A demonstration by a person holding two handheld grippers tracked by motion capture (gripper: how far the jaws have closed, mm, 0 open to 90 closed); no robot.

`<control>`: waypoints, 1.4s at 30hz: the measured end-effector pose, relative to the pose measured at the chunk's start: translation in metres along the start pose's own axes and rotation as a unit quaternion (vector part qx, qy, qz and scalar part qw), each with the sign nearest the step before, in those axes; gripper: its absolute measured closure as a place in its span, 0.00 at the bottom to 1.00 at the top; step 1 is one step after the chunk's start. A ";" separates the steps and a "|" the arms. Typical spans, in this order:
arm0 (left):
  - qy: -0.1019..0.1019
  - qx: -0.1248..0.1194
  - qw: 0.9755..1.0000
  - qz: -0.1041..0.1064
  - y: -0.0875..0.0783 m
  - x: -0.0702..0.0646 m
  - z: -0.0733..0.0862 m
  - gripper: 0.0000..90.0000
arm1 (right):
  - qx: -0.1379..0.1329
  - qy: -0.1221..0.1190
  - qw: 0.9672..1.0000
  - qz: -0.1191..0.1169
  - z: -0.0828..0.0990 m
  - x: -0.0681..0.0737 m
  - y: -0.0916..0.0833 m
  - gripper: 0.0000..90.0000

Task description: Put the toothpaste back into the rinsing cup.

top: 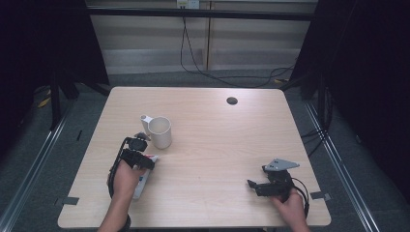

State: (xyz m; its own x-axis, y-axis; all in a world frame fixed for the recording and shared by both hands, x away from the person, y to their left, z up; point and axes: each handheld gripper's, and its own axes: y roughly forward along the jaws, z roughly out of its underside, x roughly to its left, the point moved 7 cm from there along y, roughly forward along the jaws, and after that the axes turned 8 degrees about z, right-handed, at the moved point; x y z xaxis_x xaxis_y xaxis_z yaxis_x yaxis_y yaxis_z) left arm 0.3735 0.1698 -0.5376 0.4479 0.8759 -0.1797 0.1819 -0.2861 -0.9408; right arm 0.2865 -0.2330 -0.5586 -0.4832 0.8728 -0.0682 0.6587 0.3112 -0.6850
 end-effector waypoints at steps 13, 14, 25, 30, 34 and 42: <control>-0.001 -0.053 0.998 0.029 -0.016 -0.003 0.000 0.71 | 0.001 0.002 1.000 -0.001 0.000 0.000 0.000 0.19; -0.002 -0.060 0.998 0.030 -0.018 -0.003 0.000 0.71 | 0.001 0.002 1.000 -0.001 0.000 0.000 0.000 0.19; 0.004 -0.108 0.993 0.037 -0.033 -0.005 -0.003 0.72 | 0.000 0.001 1.000 -0.001 0.000 0.000 0.000 0.19; -0.002 -0.143 0.989 0.037 -0.042 -0.006 -0.005 0.73 | 0.001 0.001 1.000 -0.001 0.000 0.000 0.000 0.19; 0.004 -0.164 0.986 0.035 -0.048 -0.006 -0.007 0.73 | 0.001 0.002 1.000 -0.001 0.000 0.000 0.000 0.19; 0.008 -0.199 0.979 0.046 -0.063 -0.005 -0.011 0.73 | 0.001 0.001 1.000 -0.001 0.000 0.000 0.000 0.19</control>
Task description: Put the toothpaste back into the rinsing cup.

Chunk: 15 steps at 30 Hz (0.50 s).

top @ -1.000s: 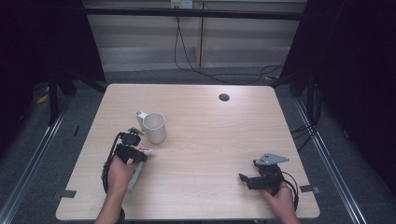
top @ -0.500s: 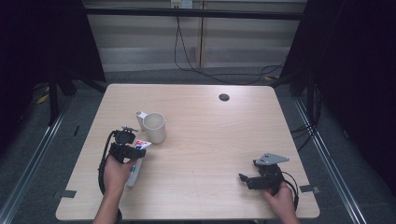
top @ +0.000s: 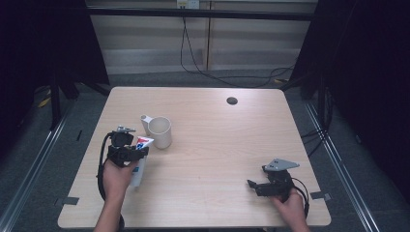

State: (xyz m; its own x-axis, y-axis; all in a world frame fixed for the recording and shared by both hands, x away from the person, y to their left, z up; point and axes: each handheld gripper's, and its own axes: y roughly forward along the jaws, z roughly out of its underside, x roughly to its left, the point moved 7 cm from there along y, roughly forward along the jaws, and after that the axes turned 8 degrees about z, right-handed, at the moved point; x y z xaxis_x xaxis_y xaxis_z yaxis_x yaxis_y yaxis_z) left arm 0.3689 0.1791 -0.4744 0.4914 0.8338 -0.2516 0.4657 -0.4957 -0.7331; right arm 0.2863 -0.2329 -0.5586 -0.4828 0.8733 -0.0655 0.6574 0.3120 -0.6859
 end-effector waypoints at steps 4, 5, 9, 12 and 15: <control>0.001 -0.005 1.000 0.003 -0.003 -0.002 -0.003 0.73 | 0.000 0.000 1.000 0.000 0.000 0.000 0.000 0.19; -0.001 -0.010 1.000 0.006 -0.003 -0.003 -0.005 0.73 | -0.001 -0.001 1.000 0.000 0.000 0.000 0.000 0.19; 0.002 -0.010 1.000 0.011 -0.005 -0.004 -0.008 0.73 | 0.000 -0.001 1.000 0.000 0.000 0.000 0.000 0.19; 0.003 -0.010 1.000 0.010 -0.007 -0.005 -0.010 0.73 | -0.001 -0.001 1.000 -0.001 0.000 0.000 0.000 0.19; 0.002 -0.017 1.000 0.010 -0.010 -0.006 -0.014 0.73 | 0.000 -0.002 1.000 0.000 0.000 0.000 0.000 0.19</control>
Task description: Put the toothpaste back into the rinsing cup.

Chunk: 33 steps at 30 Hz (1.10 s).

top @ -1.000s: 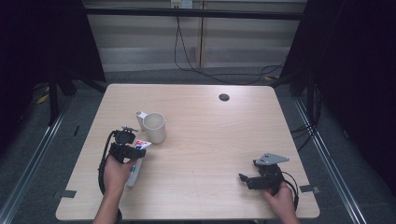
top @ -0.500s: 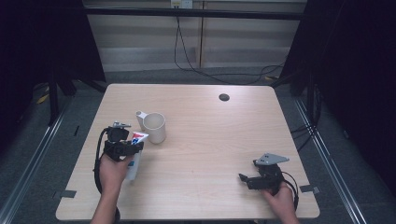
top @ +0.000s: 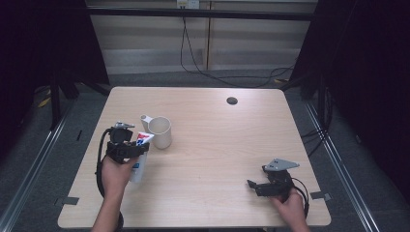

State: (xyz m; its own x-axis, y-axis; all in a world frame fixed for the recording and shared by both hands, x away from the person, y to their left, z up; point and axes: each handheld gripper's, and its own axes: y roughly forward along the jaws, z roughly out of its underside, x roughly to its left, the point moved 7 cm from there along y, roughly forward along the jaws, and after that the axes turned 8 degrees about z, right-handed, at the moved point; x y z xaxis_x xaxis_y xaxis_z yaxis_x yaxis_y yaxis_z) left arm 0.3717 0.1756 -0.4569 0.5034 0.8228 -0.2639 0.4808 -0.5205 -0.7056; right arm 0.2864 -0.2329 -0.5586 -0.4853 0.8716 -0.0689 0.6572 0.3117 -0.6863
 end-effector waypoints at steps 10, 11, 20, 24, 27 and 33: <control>0.003 -0.028 1.000 -0.003 -0.008 -0.003 -0.013 0.73 | -0.001 -0.002 1.000 0.000 0.000 0.000 0.000 0.18; 0.004 -0.032 0.999 -0.004 -0.010 -0.003 -0.015 0.73 | -0.002 -0.002 1.000 -0.001 0.000 0.000 0.000 0.18; 0.009 -0.063 0.998 -0.007 -0.016 -0.007 -0.031 0.73 | -0.002 -0.002 1.000 -0.001 0.000 0.000 0.000 0.18; 0.011 -0.071 0.997 -0.007 -0.018 -0.008 -0.036 0.73 | -0.001 -0.002 1.000 -0.001 0.000 0.000 0.000 0.18; 0.011 -0.078 0.997 -0.004 -0.019 -0.009 -0.040 0.73 | -0.002 -0.003 1.000 -0.001 0.000 0.000 0.000 0.18; 0.013 -0.084 0.996 0.000 -0.019 -0.013 -0.048 0.73 | -0.002 -0.002 1.000 -0.001 0.000 0.000 0.000 0.18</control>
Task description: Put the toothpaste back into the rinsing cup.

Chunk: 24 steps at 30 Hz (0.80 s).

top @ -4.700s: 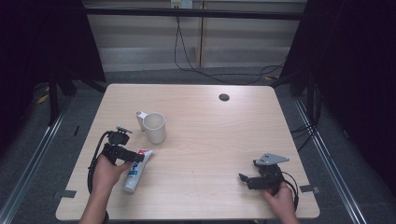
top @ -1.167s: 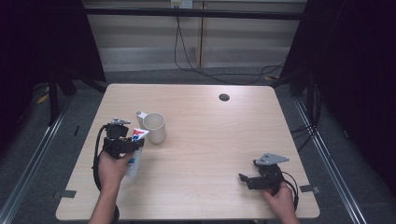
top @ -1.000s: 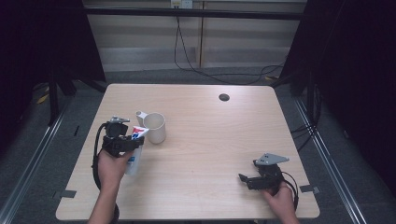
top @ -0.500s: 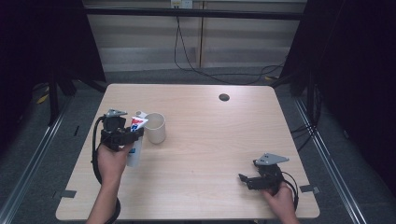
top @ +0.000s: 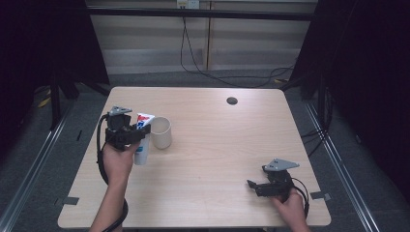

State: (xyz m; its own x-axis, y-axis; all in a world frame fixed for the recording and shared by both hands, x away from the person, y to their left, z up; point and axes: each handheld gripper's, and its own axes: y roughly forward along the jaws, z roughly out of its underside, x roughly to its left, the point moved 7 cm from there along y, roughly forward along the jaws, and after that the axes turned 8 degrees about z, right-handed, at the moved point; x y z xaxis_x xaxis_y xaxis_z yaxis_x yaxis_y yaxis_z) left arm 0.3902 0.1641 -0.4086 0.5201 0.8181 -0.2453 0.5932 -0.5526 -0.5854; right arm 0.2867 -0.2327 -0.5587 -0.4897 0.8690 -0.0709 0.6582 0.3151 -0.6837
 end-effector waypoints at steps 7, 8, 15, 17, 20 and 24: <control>0.004 -0.010 1.000 -0.002 0.001 -0.003 -0.007 0.73 | 0.000 0.000 1.000 0.000 0.000 0.000 0.000 0.18; 0.004 -0.019 1.000 -0.004 0.001 -0.003 -0.010 0.73 | 0.000 0.000 1.000 0.000 0.000 0.000 0.000 0.18; 0.002 -0.045 0.999 -0.009 0.001 -0.003 -0.019 0.73 | 0.000 0.000 1.000 0.000 0.000 0.000 0.000 0.18; 0.001 -0.053 0.999 -0.011 0.000 -0.004 -0.022 0.73 | 0.000 0.000 1.000 0.000 0.000 0.000 0.000 0.18; -0.002 -0.058 0.998 -0.013 0.001 -0.003 -0.025 0.73 | 0.000 0.000 1.000 0.000 0.000 0.000 0.000 0.18; 0.000 -0.066 0.998 -0.015 0.000 -0.003 -0.028 0.73 | 0.000 0.000 1.000 0.000 0.000 0.000 0.000 0.18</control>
State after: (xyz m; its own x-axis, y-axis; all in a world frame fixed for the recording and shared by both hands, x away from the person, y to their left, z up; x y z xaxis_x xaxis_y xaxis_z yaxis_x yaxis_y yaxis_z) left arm 0.4062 0.1572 -0.3859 0.5009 0.8346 -0.2295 0.6841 -0.5441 -0.4857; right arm 0.2867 -0.2327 -0.5587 -0.4903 0.8687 -0.0708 0.6581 0.3157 -0.6836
